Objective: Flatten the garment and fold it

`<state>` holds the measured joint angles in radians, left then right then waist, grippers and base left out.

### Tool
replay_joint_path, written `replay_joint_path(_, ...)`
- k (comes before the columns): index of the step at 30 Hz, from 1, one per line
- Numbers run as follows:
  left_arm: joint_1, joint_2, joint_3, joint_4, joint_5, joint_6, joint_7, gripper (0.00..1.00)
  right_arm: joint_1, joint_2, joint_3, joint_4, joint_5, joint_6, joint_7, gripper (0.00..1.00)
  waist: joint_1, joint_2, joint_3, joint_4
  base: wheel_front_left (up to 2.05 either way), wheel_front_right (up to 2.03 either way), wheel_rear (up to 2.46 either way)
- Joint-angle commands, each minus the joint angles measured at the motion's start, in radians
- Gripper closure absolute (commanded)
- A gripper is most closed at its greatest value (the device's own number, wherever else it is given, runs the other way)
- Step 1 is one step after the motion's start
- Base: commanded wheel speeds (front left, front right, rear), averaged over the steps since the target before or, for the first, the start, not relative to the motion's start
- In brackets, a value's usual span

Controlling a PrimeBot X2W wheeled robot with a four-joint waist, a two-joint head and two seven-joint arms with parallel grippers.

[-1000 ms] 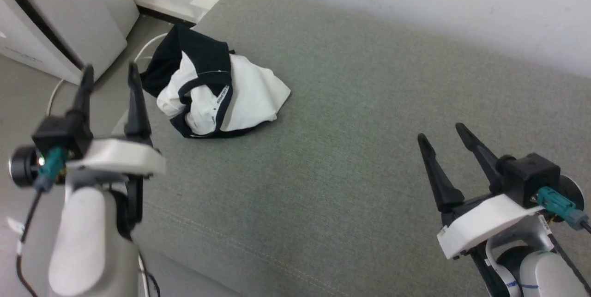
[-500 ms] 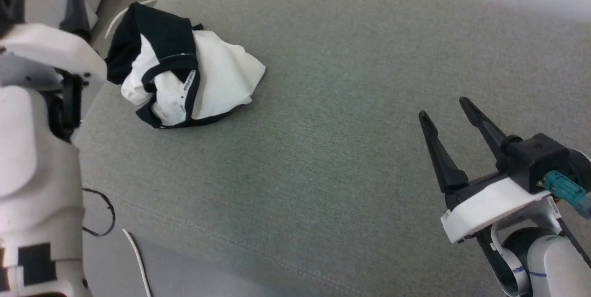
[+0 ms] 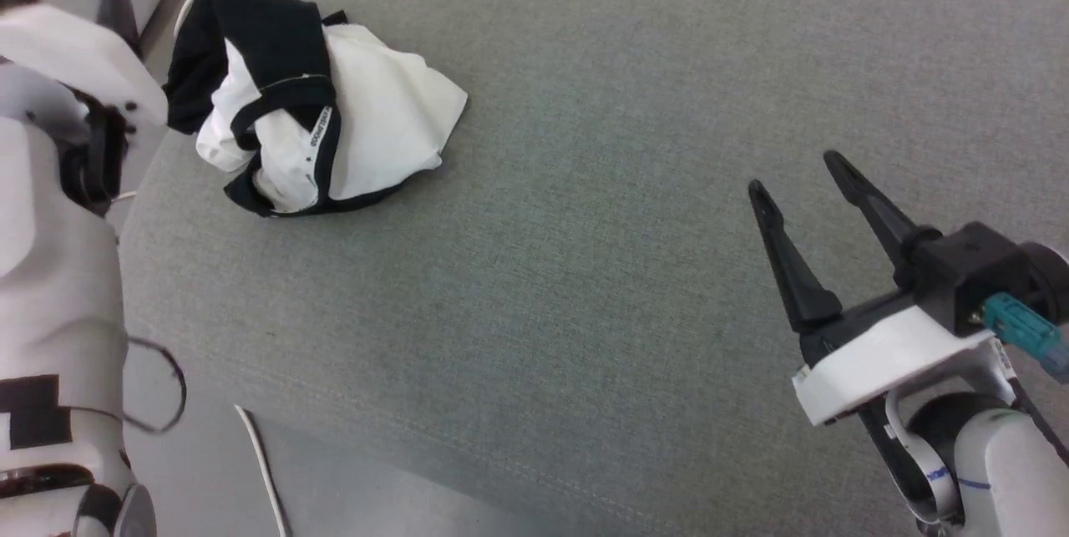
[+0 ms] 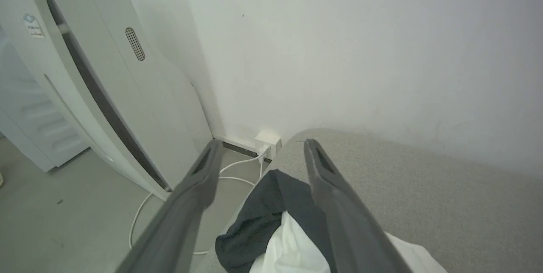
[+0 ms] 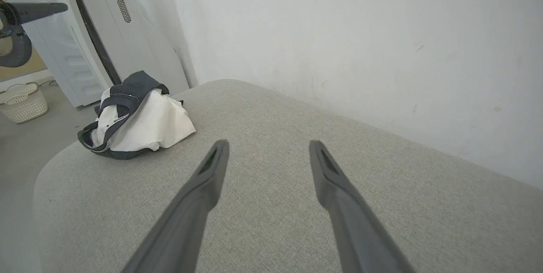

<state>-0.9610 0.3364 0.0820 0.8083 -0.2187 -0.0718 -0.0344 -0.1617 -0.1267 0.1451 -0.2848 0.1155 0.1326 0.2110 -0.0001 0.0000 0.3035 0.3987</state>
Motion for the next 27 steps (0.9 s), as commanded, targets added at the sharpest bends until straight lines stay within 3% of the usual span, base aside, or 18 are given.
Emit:
replay_joint_path(1,-0.018,-0.005,-0.009,0.033,-0.012,-0.011,0.026,0.00,-0.026,-0.008,0.007,-0.011,0.003,-0.002,0.004,0.00,0.0001,0.0000,0.016,-0.007,0.00,0.00,0.00)
replay_joint_path(15,-0.084,-0.002,-0.004,0.307,-0.084,-0.027,0.244,0.00,-0.070,-0.056,0.040,-0.047,-0.015,-0.002,0.028,0.00,0.0001,0.0000,0.134,-0.089,0.00,0.00,0.00)
replay_joint_path(27,-0.077,0.012,-0.001,0.426,-0.131,-0.043,0.395,0.00,-0.091,-0.085,0.056,-0.073,-0.023,-0.002,0.031,0.00,0.0001,0.0000,0.191,-0.148,0.00,0.00,0.00)
